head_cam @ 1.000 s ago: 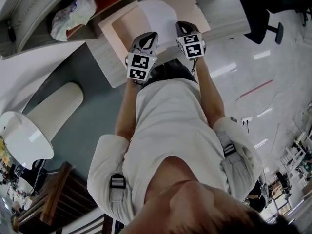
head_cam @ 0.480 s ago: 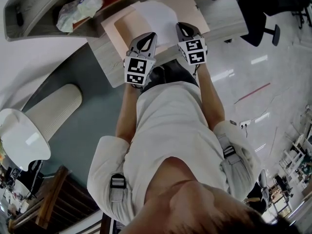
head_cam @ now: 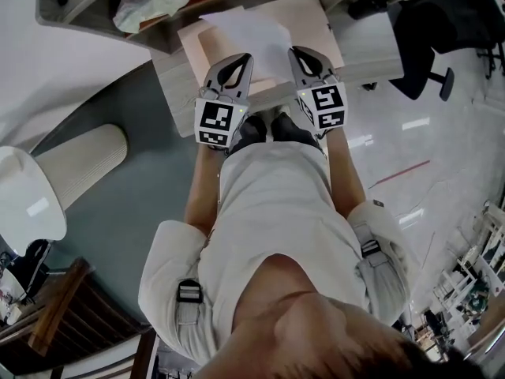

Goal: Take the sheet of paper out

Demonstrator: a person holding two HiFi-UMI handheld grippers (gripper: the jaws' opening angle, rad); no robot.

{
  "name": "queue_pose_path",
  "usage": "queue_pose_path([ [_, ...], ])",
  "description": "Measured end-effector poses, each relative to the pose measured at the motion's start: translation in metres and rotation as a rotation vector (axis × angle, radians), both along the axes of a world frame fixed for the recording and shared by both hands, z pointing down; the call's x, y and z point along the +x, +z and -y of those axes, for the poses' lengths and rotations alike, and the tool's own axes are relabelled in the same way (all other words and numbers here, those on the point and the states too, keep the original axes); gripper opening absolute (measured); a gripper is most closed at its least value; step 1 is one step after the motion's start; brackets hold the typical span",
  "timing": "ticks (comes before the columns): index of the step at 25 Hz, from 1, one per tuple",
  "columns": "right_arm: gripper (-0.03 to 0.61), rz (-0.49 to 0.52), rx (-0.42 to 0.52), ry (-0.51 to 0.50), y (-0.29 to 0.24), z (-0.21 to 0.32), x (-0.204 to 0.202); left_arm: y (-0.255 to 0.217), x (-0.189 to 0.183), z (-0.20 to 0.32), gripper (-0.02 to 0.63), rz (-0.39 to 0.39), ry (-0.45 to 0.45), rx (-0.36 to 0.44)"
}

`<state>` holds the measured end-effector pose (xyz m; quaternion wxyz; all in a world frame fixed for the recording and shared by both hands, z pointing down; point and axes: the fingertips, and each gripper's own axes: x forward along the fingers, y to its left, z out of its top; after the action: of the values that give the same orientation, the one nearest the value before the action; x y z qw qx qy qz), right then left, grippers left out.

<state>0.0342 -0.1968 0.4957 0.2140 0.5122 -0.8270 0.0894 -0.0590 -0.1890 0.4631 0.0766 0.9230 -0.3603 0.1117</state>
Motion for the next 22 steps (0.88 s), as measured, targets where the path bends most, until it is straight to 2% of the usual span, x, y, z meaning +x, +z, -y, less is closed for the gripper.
queue_pose_path([
  [5,0.02,0.06,0.098,-0.091,-0.053,-0.01,-0.013,-0.039,-0.011,-0.008,0.015,-0.019,-0.072,0.048],
  [11,0.02,0.124,0.224,-0.191,-0.121,-0.015,-0.025,-0.084,-0.02,-0.015,0.015,-0.052,-0.171,0.061],
  [22,0.02,0.156,0.381,-0.286,-0.199,-0.025,-0.032,-0.166,-0.032,-0.03,0.015,-0.085,-0.273,0.228],
])
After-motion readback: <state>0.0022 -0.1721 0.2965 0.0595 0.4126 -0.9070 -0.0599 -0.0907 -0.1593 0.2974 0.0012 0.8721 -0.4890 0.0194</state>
